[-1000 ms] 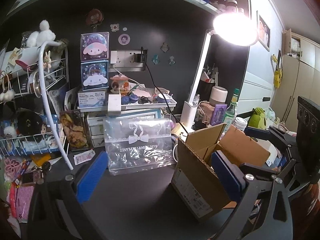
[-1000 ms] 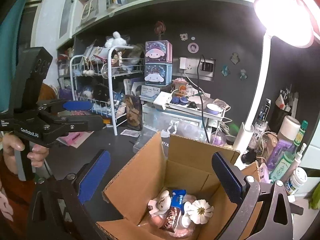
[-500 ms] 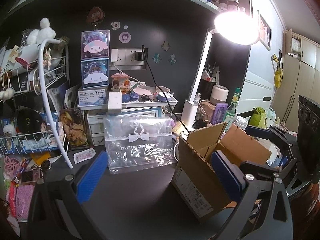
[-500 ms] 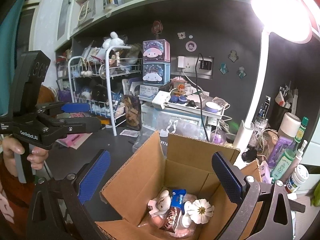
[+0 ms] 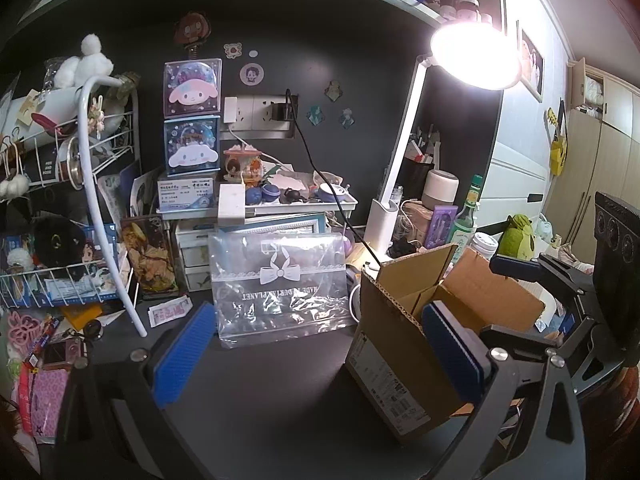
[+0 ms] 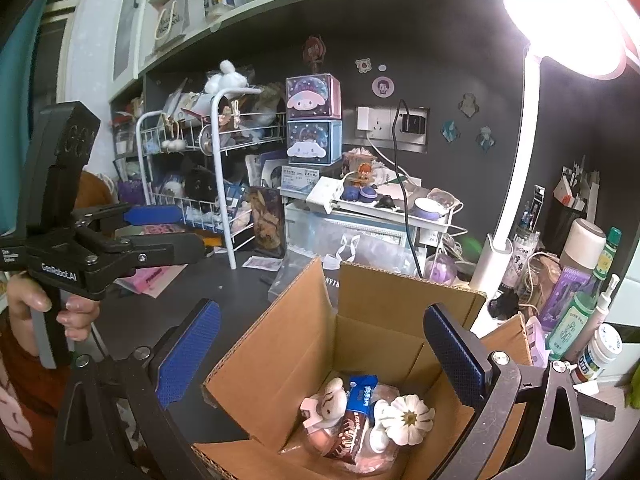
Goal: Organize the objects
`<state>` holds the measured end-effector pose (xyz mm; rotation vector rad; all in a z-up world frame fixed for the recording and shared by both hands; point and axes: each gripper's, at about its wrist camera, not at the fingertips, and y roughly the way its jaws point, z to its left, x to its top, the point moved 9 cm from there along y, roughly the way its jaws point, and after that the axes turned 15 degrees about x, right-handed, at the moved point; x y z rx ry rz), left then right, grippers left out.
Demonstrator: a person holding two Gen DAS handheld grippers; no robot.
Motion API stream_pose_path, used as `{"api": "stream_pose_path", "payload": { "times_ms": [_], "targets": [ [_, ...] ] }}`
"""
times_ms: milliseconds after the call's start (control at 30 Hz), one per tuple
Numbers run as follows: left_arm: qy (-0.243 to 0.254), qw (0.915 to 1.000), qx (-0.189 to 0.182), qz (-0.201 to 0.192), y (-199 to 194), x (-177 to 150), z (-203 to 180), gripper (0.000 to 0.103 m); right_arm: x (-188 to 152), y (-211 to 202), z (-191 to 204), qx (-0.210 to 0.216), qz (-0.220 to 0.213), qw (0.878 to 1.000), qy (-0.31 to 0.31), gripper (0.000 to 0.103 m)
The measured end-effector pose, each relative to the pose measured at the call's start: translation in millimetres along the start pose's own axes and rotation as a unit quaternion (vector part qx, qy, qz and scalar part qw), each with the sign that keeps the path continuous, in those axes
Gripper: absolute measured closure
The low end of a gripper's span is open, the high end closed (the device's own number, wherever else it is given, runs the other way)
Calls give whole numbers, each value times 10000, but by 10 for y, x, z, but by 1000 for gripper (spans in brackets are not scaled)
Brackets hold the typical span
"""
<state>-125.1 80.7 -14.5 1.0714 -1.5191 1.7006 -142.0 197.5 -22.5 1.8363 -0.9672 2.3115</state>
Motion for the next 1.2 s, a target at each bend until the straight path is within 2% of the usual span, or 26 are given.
{"api": "stream_pose_path", "payload": {
  "times_ms": [1200],
  "targets": [
    [-7, 10000, 2, -14, 9, -37, -1, 1, -32, 6, 15, -61, 66, 9999, 99, 1]
  ]
}}
